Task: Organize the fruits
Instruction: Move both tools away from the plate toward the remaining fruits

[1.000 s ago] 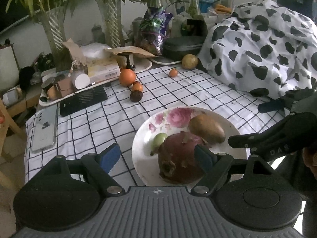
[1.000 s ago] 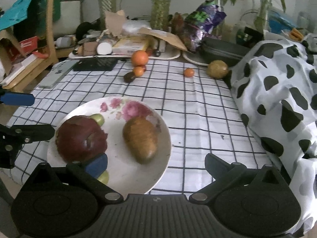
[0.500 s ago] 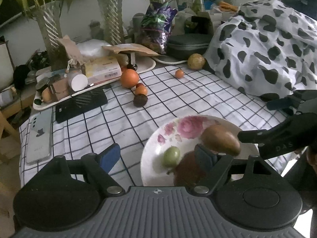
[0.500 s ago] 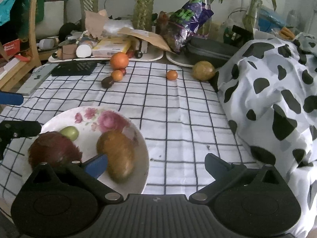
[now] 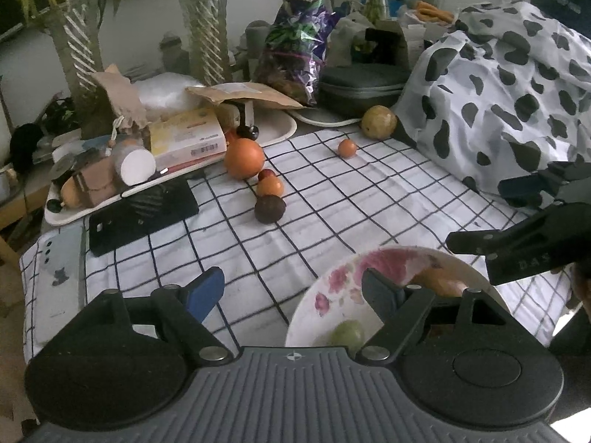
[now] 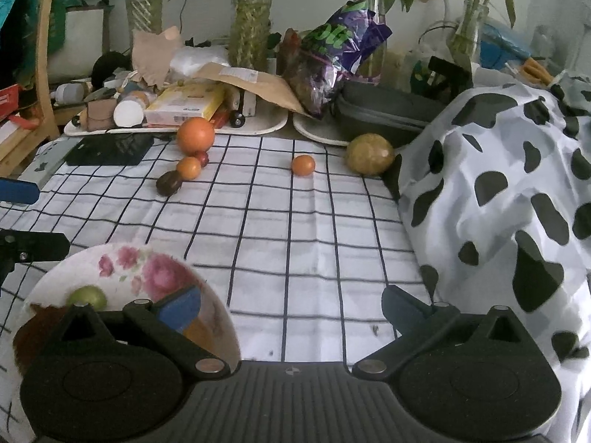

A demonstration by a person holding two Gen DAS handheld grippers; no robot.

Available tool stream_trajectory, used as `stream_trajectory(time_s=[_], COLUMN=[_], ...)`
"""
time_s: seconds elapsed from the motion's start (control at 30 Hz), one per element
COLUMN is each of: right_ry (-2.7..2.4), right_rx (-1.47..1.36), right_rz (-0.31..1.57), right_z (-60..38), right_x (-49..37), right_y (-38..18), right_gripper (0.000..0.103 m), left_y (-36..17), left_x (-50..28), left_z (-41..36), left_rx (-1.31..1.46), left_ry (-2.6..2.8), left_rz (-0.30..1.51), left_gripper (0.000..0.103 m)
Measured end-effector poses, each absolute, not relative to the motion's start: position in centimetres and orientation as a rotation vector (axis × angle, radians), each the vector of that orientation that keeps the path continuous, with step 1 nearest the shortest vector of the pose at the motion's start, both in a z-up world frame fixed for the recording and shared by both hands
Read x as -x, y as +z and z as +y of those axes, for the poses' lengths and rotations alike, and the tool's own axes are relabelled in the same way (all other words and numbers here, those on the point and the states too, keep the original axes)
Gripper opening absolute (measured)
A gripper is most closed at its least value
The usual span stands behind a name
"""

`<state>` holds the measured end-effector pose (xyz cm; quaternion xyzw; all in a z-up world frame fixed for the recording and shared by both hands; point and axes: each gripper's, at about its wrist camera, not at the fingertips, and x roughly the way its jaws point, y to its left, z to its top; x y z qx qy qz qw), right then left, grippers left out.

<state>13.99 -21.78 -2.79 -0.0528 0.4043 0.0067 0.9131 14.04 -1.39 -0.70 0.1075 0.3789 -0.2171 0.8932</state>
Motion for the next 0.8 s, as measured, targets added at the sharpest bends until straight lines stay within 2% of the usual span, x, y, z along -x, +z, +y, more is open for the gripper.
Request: stream_trajectory(time_s=[0.8], right_ry=[0.043], right_rx=[0.141], right_rz=[0.847], right_z=[-22.6], right_x=[-21.8], right_y=[-4.3], right_gripper=[0.103], left_y=[-3.2], left_x=[-22.1], left_z=[-2.6], left_rx=[-0.261], left_ry=[-0.515], left_rz=[0.795], left_gripper=[0.081])
